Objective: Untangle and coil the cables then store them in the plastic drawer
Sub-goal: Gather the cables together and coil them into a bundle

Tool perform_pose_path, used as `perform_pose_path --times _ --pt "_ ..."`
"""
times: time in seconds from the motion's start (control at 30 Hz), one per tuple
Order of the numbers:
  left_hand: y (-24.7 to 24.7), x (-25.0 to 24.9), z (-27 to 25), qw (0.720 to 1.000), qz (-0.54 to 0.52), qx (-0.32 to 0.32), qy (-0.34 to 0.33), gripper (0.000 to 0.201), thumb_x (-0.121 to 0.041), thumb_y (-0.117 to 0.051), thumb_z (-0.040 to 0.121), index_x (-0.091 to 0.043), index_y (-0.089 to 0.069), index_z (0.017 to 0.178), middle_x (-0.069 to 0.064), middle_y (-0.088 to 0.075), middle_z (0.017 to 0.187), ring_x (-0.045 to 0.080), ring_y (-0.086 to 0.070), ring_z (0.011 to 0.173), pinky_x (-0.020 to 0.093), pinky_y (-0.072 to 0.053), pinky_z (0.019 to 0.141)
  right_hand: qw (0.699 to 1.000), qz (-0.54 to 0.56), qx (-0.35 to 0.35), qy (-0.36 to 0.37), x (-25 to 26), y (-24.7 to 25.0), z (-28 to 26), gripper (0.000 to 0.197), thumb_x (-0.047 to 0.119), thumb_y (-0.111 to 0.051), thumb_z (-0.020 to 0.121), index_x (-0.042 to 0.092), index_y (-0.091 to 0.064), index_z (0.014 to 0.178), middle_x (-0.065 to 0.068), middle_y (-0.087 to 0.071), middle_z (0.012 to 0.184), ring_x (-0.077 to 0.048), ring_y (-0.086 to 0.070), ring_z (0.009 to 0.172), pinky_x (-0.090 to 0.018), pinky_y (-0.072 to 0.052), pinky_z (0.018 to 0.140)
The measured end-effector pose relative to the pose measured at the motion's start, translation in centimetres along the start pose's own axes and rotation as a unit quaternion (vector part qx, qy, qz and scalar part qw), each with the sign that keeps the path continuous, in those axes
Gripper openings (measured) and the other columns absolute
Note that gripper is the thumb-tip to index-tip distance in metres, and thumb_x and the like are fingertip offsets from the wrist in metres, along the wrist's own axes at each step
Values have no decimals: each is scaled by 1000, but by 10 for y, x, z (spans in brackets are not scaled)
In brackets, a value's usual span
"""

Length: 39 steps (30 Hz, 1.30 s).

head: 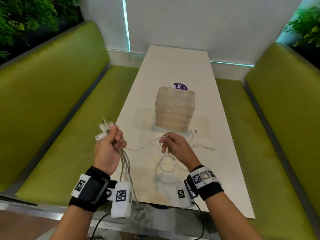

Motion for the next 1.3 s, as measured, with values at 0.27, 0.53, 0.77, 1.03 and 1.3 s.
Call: perform_pose_path --times 0.27,0.53,0.77,1.03,1.3 --pt "-37 49 -20 964 251 82 11 24 -29 -64 84 -7 -62 92 -2 -35 59 10 -30 51 22 -29 46 994 -98 -24 39 60 -10 -9 23 28 -58 92 12 -67 79 1 -62 51 -2 -44 39 -20 -34 49" --pt "-21 22 -1 996 90 -14 -7 26 -11 -54 94 -20 -47 71 -11 -30 52 4 -24 45 19 -23 43 934 -349 72 -23 20 7 -1 16 26 -50 96 13 -57 92 -4 -70 93 -22 -63 85 -37 -48 74" --pt "5 -8 4 995 1 -100 -30 26 -16 -52 97 -20 -51 71 -13 -26 44 4 -23 43 22 -20 50 961 -271 -43 -40 -31 46 18 14 19 -51 96 13 -59 85 -6 -64 86 -22 -56 78 -33 -43 70" --pt "-13 29 -3 985 171 -5 -9 28 -13 -56 94 -19 -44 69 -11 -30 50 5 -25 44 19 -24 42 987 -136 -32 82 33 21 13 15 24 -61 92 19 -70 83 15 -55 54 -1 -48 55 -25 -40 62" --pt "-44 52 -17 971 203 122 21 36 -27 -74 81 3 -62 98 5 -54 68 8 -31 50 18 -29 46 921 -361 135 60 66 -4 0 25 32 -54 94 29 -65 71 15 -55 61 -1 -49 58 -22 -33 56"
Point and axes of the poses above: each hand's wrist, its own z-axis towards the middle knuckle, its own y-axis out of the back of the hand, x = y × z, the point moved 6 cm from there along z, towards the middle knuckle
